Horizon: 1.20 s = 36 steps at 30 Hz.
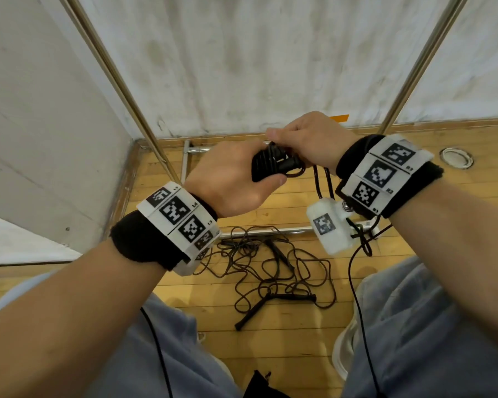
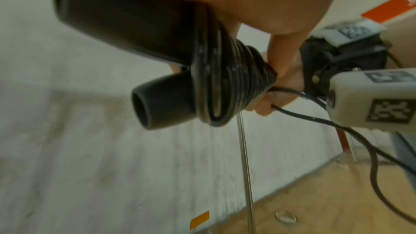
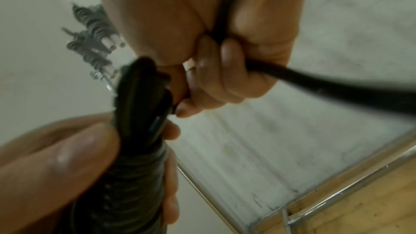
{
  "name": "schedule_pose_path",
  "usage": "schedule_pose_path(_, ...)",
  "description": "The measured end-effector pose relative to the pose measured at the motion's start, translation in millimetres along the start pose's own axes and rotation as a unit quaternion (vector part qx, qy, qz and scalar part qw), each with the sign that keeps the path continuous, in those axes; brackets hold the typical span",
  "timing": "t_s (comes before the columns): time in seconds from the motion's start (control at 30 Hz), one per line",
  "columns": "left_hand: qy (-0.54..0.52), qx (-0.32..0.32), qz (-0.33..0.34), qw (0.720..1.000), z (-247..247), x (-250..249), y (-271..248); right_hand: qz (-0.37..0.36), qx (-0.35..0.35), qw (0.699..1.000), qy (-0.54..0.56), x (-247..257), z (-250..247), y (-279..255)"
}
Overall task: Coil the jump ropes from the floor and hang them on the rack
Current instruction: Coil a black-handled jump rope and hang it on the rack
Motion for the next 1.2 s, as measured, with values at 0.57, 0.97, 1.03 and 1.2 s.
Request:
schedule_pose_path(0.57,-0.27,-0.048,-0.089,0.958,-15.5,21.4,-2.7,-0.051,-0.1,0.987,-0.113,9.4,15.9,-5.0)
schedule_pose_path(0.97,-0.294,-0.073,-0.074,0.95,-24.4,25.3,-1.1,-0.046,0.006,0.998,0.041,2.3,38.1,0.3)
schedule_pose_path(1.03,-0.268,-0.085,-0.084,0.956,-30.1,33.2,-0.3,-0.039,-0.004,0.998,0.056,-1.8,37.0,1.0)
schedule_pose_path(1.2,-0.134,-0.1,-0.126,0.978,-36.2,55.1,0.2,-0.046,-0.049,0.994,-0.081,2.9,34.6,-2.0)
Point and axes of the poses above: each hand's wrist, its own y-axis towards the middle knuckle, its own z-axis out of the palm, x = y × z, the point moved 9 cm from there along y, towards the middle knuckle, and after that the axes turned 12 degrees about x, right-handed, at the moved point
